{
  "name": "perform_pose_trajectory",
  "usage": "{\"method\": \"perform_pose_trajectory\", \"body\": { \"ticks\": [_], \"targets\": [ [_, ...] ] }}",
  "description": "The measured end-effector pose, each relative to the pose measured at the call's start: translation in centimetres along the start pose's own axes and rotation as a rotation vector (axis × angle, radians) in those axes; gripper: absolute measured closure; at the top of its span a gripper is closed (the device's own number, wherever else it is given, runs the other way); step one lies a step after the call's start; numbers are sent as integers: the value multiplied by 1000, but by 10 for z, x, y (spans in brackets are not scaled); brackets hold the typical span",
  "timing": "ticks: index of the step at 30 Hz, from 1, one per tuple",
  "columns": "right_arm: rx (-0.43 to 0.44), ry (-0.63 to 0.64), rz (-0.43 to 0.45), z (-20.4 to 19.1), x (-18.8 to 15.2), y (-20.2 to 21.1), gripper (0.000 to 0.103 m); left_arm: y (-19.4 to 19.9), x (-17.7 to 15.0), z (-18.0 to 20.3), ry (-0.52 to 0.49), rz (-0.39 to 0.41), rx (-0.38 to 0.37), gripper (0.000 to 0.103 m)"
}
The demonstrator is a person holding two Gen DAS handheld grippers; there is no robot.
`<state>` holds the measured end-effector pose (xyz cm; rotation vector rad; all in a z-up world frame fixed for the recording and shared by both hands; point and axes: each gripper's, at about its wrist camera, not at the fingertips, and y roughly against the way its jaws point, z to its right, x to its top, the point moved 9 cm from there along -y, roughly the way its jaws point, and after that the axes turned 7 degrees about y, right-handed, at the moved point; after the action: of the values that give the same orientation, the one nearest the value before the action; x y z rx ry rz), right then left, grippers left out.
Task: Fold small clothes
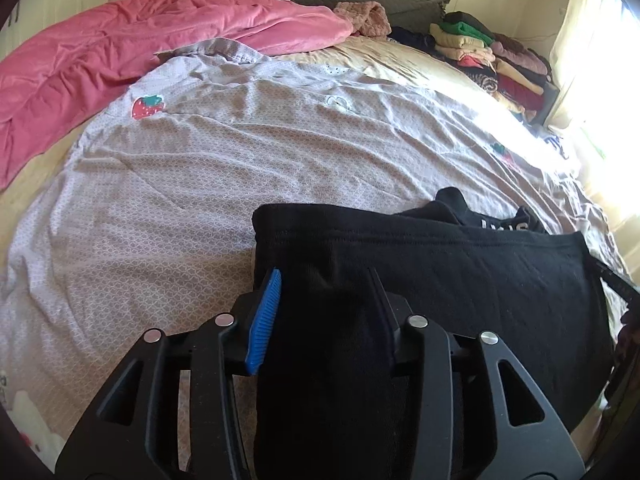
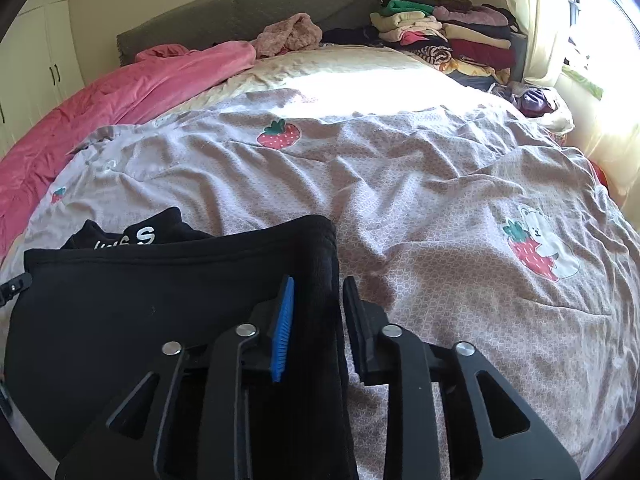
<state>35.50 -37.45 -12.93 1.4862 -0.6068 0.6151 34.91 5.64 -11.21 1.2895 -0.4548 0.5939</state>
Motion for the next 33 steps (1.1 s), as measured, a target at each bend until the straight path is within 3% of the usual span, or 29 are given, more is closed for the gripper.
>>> {"method": "perform_pose_trajectory", "body": {
  "ticks": [3,6,8,9,11,13,20,33],
  "targets": [
    [14,-19,20,-1,1,10,59,6,-3,4,-22,1,23,48],
    [35,-31,50,-2,3,23,50,13,-5,8,-35,3,32,42],
    [43,-32,61,-3,3,31,35,19,-6,12,-45,9,39,41],
    [47,-36,74,-4,3,36,34,22,-6,14,-51,13,41,41],
    [60,-35,87,-5,3,44,30,28,-7,17,-59,19,51,26],
    [64,-43,93,-5,1,49,25,35,-8,20,-70,29,59,26],
    [110,-63,116,-8,-2,70,18,51,-14,32,-102,23,71,17],
    [193,4,193,-43,9,116,14,86,-4,61,-197,43,106,16]
  ]
}}
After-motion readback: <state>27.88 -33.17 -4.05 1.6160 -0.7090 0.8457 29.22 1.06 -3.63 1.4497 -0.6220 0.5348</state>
